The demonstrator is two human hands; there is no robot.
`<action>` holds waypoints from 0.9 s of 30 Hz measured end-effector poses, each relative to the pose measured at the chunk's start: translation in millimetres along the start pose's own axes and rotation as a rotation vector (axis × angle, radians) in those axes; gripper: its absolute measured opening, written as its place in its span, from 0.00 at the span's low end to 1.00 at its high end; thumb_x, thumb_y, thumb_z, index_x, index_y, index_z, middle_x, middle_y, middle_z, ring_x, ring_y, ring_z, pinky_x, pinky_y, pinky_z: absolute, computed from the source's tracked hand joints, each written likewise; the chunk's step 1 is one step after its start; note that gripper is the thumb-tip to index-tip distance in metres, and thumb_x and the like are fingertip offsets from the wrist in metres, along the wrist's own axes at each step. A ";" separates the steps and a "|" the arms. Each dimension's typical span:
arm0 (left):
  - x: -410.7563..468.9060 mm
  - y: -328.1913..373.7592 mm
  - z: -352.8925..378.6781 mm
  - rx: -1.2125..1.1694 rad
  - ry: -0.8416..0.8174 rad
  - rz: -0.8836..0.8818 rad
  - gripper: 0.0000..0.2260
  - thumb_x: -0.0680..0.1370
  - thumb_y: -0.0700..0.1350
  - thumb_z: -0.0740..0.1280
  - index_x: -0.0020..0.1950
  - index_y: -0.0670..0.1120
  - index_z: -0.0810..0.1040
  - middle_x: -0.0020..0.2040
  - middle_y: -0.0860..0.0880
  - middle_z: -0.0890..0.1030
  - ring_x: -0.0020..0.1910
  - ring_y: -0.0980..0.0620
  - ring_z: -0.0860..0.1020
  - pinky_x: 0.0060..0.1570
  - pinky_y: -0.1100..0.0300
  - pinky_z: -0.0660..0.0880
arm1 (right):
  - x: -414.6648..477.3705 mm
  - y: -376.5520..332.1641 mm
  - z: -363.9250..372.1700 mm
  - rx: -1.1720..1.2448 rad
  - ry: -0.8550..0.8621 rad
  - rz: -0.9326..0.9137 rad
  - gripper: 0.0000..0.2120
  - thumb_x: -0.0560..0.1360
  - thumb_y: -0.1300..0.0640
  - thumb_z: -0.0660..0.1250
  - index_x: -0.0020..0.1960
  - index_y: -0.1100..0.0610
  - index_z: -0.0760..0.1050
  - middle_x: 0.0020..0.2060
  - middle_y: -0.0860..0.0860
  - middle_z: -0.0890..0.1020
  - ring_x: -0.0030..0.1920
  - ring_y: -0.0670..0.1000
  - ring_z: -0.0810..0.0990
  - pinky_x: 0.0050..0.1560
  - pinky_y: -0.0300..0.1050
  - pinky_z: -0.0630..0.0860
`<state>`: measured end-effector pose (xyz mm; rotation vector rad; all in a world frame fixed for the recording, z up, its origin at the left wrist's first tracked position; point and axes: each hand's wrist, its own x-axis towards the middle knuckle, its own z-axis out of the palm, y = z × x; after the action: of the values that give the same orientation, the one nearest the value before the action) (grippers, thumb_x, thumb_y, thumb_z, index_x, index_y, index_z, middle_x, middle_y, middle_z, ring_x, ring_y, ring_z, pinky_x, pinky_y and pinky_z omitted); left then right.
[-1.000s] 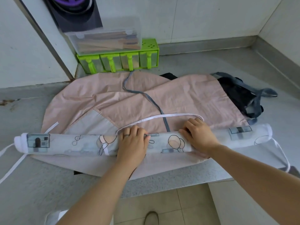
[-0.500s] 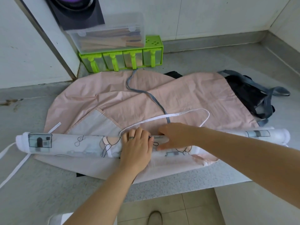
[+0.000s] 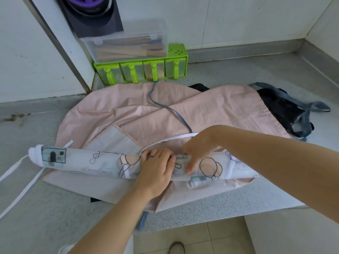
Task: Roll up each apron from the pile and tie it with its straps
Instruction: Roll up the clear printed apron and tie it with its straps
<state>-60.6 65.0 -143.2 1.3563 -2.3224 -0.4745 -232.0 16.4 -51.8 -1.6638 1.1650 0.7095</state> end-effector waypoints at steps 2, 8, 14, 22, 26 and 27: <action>3.0 0.2 -18.3 -0.086 -0.025 0.008 0.16 0.79 0.56 0.46 0.48 0.52 0.70 0.42 0.60 0.73 0.47 0.54 0.74 0.57 0.57 0.58 | -15.4 -2.9 -5.4 0.086 0.031 -0.046 0.14 0.75 0.49 0.68 0.57 0.56 0.77 0.46 0.47 0.82 0.44 0.45 0.81 0.49 0.37 0.75; 8.2 -4.3 -55.4 0.154 -0.130 0.260 0.38 0.70 0.74 0.55 0.73 0.53 0.56 0.64 0.54 0.68 0.60 0.53 0.71 0.60 0.57 0.55 | -48.9 -17.4 -18.6 0.065 0.154 -0.098 0.07 0.74 0.48 0.70 0.51 0.48 0.78 0.48 0.47 0.85 0.50 0.49 0.83 0.60 0.47 0.75; 9.8 4.8 -53.3 0.344 0.090 0.293 0.33 0.69 0.51 0.65 0.73 0.45 0.61 0.66 0.47 0.68 0.61 0.46 0.75 0.65 0.40 0.66 | -54.6 -18.4 -15.6 0.161 0.200 -0.092 0.09 0.75 0.52 0.69 0.55 0.51 0.76 0.46 0.44 0.83 0.46 0.44 0.81 0.55 0.38 0.74; 24.5 28.3 -63.9 0.262 0.140 0.253 0.29 0.69 0.38 0.52 0.71 0.40 0.64 0.69 0.44 0.73 0.69 0.49 0.66 0.69 0.44 0.60 | -66.2 -6.2 -22.0 0.367 0.302 -0.232 0.09 0.75 0.59 0.69 0.55 0.55 0.76 0.47 0.45 0.84 0.48 0.43 0.82 0.51 0.35 0.76; 42.3 59.2 -123.5 -0.115 0.189 0.166 0.32 0.69 0.36 0.50 0.74 0.45 0.65 0.69 0.50 0.71 0.68 0.57 0.65 0.72 0.53 0.61 | -107.2 -19.4 -45.8 0.468 0.321 -0.414 0.08 0.75 0.61 0.68 0.54 0.60 0.78 0.47 0.50 0.85 0.46 0.46 0.83 0.51 0.38 0.77; 46.9 70.8 -145.7 -0.252 0.161 0.132 0.31 0.71 0.34 0.51 0.74 0.50 0.64 0.69 0.54 0.69 0.68 0.60 0.65 0.72 0.60 0.60 | -121.4 -25.9 -53.2 0.508 0.300 -0.474 0.06 0.75 0.61 0.67 0.52 0.60 0.79 0.45 0.51 0.85 0.45 0.48 0.83 0.50 0.40 0.78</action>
<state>-60.3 44.6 24.2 1.0749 -2.1230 -0.5719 -257.0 15.0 80.9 -1.5415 0.9865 -0.1340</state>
